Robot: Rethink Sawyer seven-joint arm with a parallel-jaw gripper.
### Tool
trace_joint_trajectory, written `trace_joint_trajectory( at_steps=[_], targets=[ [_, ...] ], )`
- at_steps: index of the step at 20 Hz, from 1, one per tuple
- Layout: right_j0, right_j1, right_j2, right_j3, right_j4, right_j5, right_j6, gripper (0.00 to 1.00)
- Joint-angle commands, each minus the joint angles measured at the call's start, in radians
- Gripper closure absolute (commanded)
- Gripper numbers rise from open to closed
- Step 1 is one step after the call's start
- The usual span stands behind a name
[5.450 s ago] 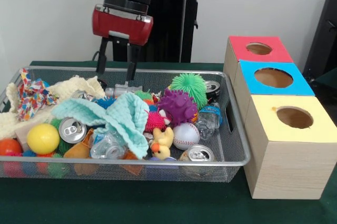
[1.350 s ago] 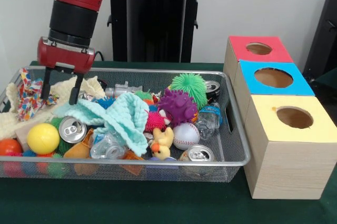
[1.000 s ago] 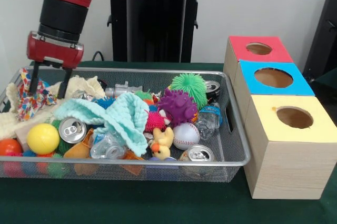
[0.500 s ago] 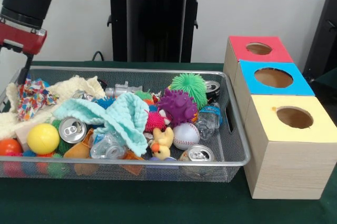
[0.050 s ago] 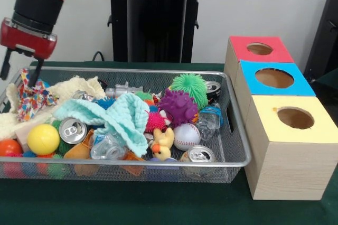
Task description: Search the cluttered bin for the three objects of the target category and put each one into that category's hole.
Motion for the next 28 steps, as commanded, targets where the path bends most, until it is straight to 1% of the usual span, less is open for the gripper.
trace_joint_trajectory(
  at_steps=[1, 2, 5, 7, 11, 15, 20, 25, 28],
  targets=[
    [0.121, 0.066, -0.080, -0.069, -0.023, -0.058, 0.216, 0.00],
    [0.142, 0.060, -0.100, -0.069, -0.016, -0.054, 0.224, 0.00],
    [0.155, 0.053, -0.118, -0.064, 0.009, -0.057, 0.208, 0.00],
    [0.158, 0.061, -0.124, -0.065, 0.024, -0.071, 0.202, 0.00],
    [0.166, 0.121, -0.149, -0.098, 0.027, -0.135, 0.215, 0.00],
    [0.147, 0.171, -0.153, -0.130, 0.034, -0.193, 0.189, 0.00],
    [0.126, 0.164, -0.132, -0.126, 0.071, -0.181, 0.138, 0.00],
    [0.175, 0.196, -0.179, -0.153, 0.098, -0.197, 0.174, 0.00],
    [0.173, 0.204, -0.185, -0.156, 0.110, -0.209, 0.161, 0.00]
  ],
)
